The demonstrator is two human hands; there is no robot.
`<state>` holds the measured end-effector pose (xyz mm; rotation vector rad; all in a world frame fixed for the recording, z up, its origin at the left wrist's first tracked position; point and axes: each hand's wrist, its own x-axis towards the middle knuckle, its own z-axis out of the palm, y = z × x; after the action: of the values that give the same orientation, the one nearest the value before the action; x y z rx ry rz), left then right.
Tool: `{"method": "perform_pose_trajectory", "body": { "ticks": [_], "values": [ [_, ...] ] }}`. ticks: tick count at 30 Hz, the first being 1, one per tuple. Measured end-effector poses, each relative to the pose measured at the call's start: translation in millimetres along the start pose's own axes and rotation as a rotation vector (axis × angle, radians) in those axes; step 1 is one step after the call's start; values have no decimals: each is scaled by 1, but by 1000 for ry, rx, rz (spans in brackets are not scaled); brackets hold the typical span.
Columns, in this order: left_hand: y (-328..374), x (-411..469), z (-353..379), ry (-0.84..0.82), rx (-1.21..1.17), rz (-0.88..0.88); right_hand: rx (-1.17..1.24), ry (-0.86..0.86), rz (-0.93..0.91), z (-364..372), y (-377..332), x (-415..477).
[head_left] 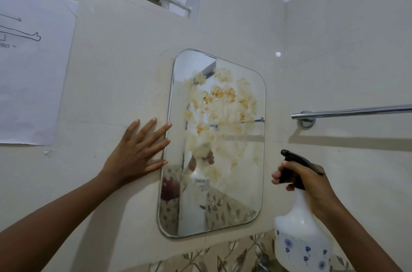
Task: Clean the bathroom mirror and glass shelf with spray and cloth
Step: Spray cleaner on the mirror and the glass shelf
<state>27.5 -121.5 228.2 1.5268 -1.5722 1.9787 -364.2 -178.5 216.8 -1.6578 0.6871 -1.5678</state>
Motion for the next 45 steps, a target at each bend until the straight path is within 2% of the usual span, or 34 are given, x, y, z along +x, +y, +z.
{"method": "perform_pose_trajectory", "body": {
  "ticks": [6,9,14,22,28,36,39,45],
  "values": [
    [0,0,-1,3,-31,-1,-75,-157,-113,33,-20,-18],
    [1,0,-2,15,-41,-5,-55,-162,-149,41,-25,-24],
    [1,0,0,11,-53,-2,20,-48,-188,36,-38,-13],
    [1,1,0,-11,-62,-3,70,39,-238,42,-54,16],
    [1,0,0,-3,-62,-2,130,110,-113,33,-49,30],
    [2,-1,-1,8,-50,-3,273,352,-6,12,-33,52],
    [2,-1,-2,9,-50,-6,228,285,-9,12,-27,47],
    [2,-1,-2,7,-51,-4,63,7,-142,25,-22,21]
  ]
}}
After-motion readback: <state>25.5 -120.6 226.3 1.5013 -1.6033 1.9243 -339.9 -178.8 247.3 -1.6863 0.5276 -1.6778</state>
